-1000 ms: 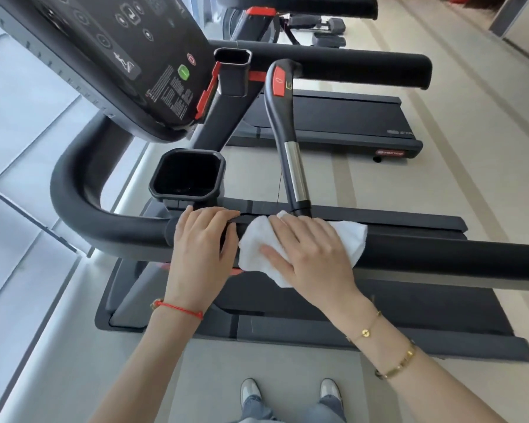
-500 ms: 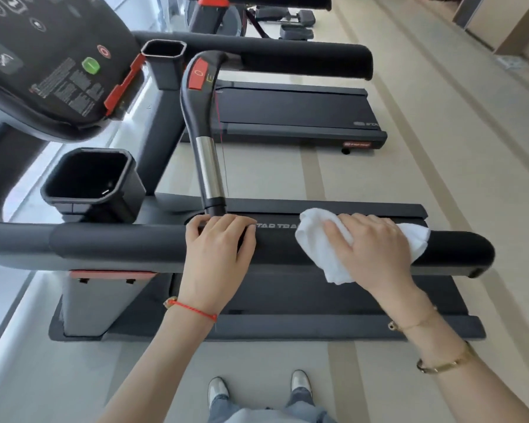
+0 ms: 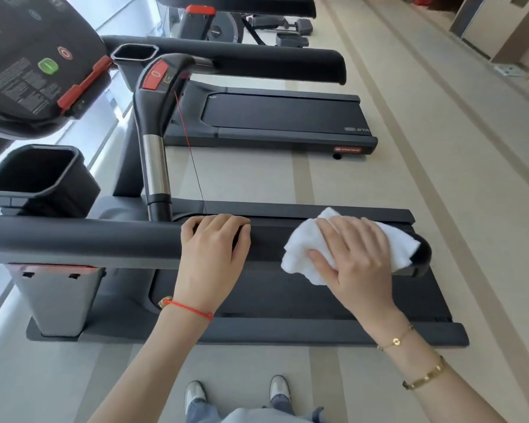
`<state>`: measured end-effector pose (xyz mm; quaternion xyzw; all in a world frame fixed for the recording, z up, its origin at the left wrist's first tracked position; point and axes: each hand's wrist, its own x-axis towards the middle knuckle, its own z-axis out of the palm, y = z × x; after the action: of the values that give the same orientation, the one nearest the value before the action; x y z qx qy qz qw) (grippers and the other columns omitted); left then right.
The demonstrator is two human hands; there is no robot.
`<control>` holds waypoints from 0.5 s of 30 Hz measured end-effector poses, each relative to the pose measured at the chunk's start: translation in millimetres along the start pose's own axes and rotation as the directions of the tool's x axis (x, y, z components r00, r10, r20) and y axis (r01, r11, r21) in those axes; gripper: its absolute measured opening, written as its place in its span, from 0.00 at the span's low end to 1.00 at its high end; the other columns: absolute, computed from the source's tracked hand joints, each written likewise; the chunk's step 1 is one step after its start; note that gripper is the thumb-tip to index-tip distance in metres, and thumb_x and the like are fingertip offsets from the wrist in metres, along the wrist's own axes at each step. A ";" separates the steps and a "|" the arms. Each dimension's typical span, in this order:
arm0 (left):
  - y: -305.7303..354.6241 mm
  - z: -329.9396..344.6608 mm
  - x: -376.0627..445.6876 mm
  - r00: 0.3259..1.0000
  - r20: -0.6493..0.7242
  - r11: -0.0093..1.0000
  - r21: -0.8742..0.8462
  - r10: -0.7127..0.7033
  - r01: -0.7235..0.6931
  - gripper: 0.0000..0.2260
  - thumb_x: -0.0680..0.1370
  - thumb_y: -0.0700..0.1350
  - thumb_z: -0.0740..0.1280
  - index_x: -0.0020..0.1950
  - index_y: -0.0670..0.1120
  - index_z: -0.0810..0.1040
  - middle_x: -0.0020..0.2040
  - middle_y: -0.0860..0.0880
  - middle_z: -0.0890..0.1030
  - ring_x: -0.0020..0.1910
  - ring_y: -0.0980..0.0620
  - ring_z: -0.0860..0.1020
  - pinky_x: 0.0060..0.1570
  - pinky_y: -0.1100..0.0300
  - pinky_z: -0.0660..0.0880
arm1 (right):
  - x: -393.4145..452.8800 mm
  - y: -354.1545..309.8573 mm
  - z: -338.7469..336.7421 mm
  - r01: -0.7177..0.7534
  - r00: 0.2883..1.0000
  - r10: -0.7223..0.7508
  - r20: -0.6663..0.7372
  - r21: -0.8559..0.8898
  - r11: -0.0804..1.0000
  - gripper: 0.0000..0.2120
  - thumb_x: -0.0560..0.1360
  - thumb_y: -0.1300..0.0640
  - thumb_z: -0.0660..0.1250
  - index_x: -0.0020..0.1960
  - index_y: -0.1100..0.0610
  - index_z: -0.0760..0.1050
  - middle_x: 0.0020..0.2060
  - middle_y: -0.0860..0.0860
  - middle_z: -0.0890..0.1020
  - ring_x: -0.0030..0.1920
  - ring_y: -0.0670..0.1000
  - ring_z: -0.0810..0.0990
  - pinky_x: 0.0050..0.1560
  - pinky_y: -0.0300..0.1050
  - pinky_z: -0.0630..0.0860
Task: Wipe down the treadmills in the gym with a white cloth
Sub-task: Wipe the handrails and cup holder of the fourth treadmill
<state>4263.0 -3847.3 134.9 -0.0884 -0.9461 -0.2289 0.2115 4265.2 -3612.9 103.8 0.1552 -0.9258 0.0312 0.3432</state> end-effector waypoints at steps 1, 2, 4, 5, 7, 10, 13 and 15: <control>5.9 3.1 0.1 1.000 0.004 1.000 0.003 0.000 0.000 0.09 0.81 0.44 0.62 0.51 0.48 0.82 0.46 0.54 0.83 0.48 0.51 0.80 0.61 0.53 0.66 | -4.3 10.7 -2.7 -0.037 0.999 0.037 -0.002 -0.005 0.999 0.18 0.79 0.45 0.61 0.59 0.56 0.79 0.52 0.52 0.81 0.54 0.57 0.78 0.64 0.57 0.69; 11.7 6.6 0.3 1.000 0.009 1.000 0.004 0.001 -0.001 0.09 0.81 0.44 0.62 0.51 0.48 0.82 0.46 0.54 0.83 0.48 0.51 0.80 0.61 0.53 0.65 | -5.6 20.8 -5.7 -0.081 0.997 0.081 -0.003 0.002 0.997 0.17 0.80 0.45 0.60 0.57 0.56 0.79 0.50 0.51 0.82 0.52 0.56 0.78 0.63 0.56 0.70; 24.8 13.9 1.0 1.000 0.018 1.000 0.003 0.002 -0.002 0.09 0.81 0.44 0.62 0.51 0.48 0.82 0.47 0.54 0.83 0.49 0.51 0.80 0.62 0.53 0.65 | -0.1 38.1 -12.0 -0.181 0.984 0.180 0.008 0.031 0.983 0.16 0.79 0.46 0.59 0.47 0.54 0.80 0.40 0.49 0.82 0.43 0.54 0.78 0.54 0.51 0.72; 31.2 17.3 1.4 1.000 0.023 1.000 0.002 0.001 -0.001 0.08 0.81 0.44 0.62 0.51 0.48 0.82 0.47 0.54 0.83 0.49 0.51 0.80 0.62 0.53 0.64 | 5.8 43.7 -14.7 -0.227 0.974 0.226 0.031 0.045 0.973 0.16 0.79 0.46 0.59 0.40 0.53 0.78 0.34 0.48 0.79 0.37 0.54 0.76 0.47 0.50 0.72; 44.3 23.9 1.9 0.999 0.035 1.000 0.004 0.005 -0.006 0.08 0.81 0.44 0.63 0.51 0.48 0.82 0.47 0.54 0.83 0.48 0.51 0.80 0.61 0.54 0.64 | 15.6 51.6 -18.7 -0.297 0.949 0.290 0.124 0.051 0.953 0.19 0.77 0.44 0.58 0.30 0.52 0.69 0.25 0.47 0.73 0.30 0.53 0.71 0.37 0.48 0.71; 60.4 31.2 2.3 0.999 0.051 1.000 0.023 -0.001 0.000 0.08 0.81 0.44 0.62 0.51 0.48 0.82 0.47 0.53 0.83 0.47 0.49 0.79 0.60 0.53 0.64 | 19.0 67.2 -19.8 -0.435 0.877 0.384 0.289 0.138 0.890 0.22 0.76 0.40 0.56 0.27 0.49 0.64 0.25 0.47 0.73 0.30 0.53 0.72 0.31 0.44 0.65; 67.8 34.4 2.9 0.998 0.046 0.999 0.039 -0.038 0.036 0.08 0.81 0.44 0.62 0.49 0.48 0.81 0.44 0.52 0.83 0.44 0.48 0.78 0.59 0.52 0.65 | -0.6 83.8 -24.3 -0.579 0.815 0.523 0.250 0.330 0.746 0.20 0.78 0.42 0.60 0.32 0.51 0.69 0.30 0.47 0.75 0.35 0.52 0.75 0.32 0.43 0.66; 70.3 35.9 3.1 0.998 0.033 0.997 0.054 -0.056 0.054 0.08 0.81 0.44 0.62 0.48 0.47 0.81 0.43 0.52 0.82 0.43 0.47 0.77 0.58 0.51 0.66 | -21.4 86.8 -28.0 -0.651 0.742 0.618 0.261 0.504 0.568 0.14 0.78 0.42 0.61 0.43 0.51 0.76 0.40 0.45 0.79 0.45 0.50 0.78 0.43 0.43 0.73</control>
<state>4265.8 -3768.4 135.1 -0.0607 -0.9574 -0.2077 0.1910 4271.2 -3520.1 115.5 -0.0919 -0.8752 0.4205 0.2209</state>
